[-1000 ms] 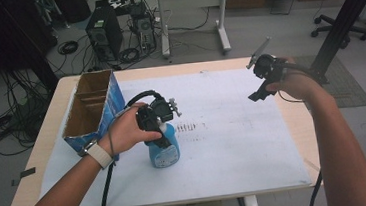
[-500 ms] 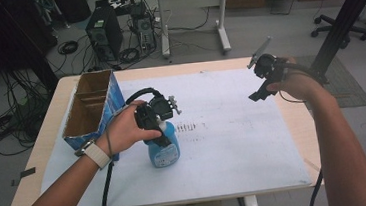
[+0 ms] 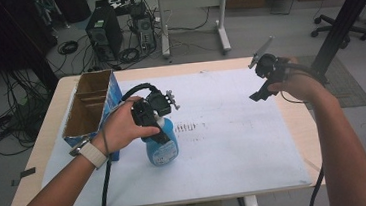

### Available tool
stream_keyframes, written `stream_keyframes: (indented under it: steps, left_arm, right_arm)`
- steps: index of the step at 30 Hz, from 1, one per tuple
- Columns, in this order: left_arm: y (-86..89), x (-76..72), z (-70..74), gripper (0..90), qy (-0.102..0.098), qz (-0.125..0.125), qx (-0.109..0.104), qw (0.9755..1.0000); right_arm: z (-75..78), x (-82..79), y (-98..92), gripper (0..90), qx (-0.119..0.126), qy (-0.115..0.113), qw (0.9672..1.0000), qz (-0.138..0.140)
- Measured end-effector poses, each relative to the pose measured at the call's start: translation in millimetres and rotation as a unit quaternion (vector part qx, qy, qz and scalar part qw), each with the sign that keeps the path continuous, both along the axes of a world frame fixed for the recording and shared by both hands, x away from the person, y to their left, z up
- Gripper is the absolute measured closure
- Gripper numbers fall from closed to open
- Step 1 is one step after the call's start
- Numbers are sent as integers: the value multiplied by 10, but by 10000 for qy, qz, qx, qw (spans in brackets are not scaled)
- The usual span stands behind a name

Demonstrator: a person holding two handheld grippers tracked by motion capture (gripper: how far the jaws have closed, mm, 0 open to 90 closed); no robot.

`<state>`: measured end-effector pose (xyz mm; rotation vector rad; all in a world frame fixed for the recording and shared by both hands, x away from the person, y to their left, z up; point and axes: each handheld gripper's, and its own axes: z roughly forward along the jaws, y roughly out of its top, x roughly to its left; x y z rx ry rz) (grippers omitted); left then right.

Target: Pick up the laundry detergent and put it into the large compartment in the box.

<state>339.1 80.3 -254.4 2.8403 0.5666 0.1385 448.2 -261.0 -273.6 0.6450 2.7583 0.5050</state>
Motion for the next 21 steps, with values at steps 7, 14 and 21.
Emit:
stream_keyframes:
  steps: [7, 14, 21]
  left_arm:
    - [7, -26, 118, 373, -43, 83, -39, 9999]
    - [17, -47, 231, 373, -62, 179, -58, 9998]
    - [19, -59, 353, 373, -117, 294, -68, 9995]
  right_arm:
    - [15, -8, 12, 84, -3, -7, 10000, 8]
    - [36, -19, 7, 83, 9, -30, 10000, -1]
    - [43, -31, -1, 84, 29, -42, 10000, -19]
